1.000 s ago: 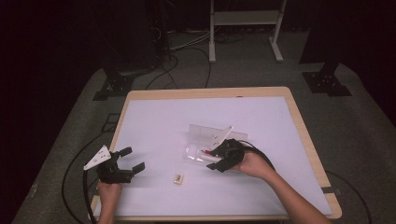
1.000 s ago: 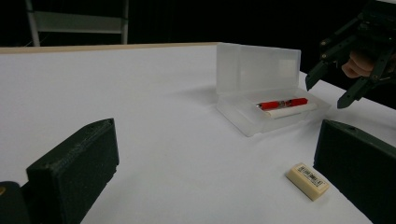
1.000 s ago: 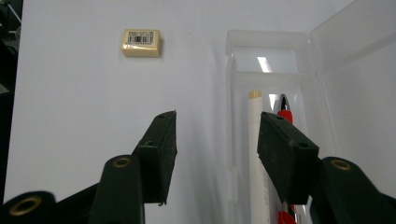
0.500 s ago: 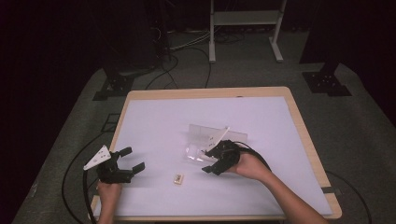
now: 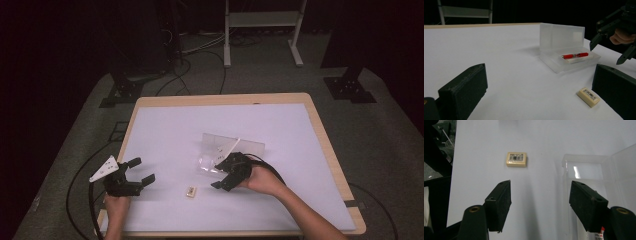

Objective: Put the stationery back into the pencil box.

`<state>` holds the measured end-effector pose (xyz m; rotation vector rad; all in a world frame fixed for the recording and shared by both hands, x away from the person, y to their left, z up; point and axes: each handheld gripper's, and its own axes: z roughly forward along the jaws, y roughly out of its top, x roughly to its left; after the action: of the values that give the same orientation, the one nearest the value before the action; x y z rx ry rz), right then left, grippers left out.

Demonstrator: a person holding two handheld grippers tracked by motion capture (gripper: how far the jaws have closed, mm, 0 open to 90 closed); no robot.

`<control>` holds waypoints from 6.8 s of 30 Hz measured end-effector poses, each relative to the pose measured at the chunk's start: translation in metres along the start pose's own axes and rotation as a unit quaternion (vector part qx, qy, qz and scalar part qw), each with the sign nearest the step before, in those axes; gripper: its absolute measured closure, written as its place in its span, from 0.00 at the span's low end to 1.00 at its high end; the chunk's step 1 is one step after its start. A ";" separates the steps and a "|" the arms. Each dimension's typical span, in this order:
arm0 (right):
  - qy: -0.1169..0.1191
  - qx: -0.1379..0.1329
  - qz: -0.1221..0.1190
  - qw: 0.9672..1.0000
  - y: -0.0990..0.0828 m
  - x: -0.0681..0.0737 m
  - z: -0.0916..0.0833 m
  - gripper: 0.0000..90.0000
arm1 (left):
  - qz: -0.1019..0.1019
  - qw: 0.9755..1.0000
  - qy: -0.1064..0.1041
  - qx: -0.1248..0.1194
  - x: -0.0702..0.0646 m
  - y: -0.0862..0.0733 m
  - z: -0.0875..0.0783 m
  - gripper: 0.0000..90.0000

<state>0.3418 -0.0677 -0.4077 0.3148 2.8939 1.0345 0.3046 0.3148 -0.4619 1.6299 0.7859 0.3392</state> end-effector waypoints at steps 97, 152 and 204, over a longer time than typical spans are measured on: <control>0.043 0.025 -0.022 0.999 0.033 0.023 0.088 0.50 | -0.002 1.000 -0.002 -0.003 0.000 0.000 0.000 0.00; 0.002 0.014 -0.031 0.999 0.043 0.000 0.055 0.65 | 0.000 1.000 -0.001 -0.001 0.000 0.000 0.000 0.00; -0.046 0.014 0.001 0.999 0.041 -0.043 0.044 0.65 | 0.000 1.000 -0.001 -0.001 0.000 0.000 0.000 0.00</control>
<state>0.3957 -0.0186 -0.4168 0.3558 2.8285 0.9534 0.3045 0.3145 -0.4617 1.6292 0.7825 0.3379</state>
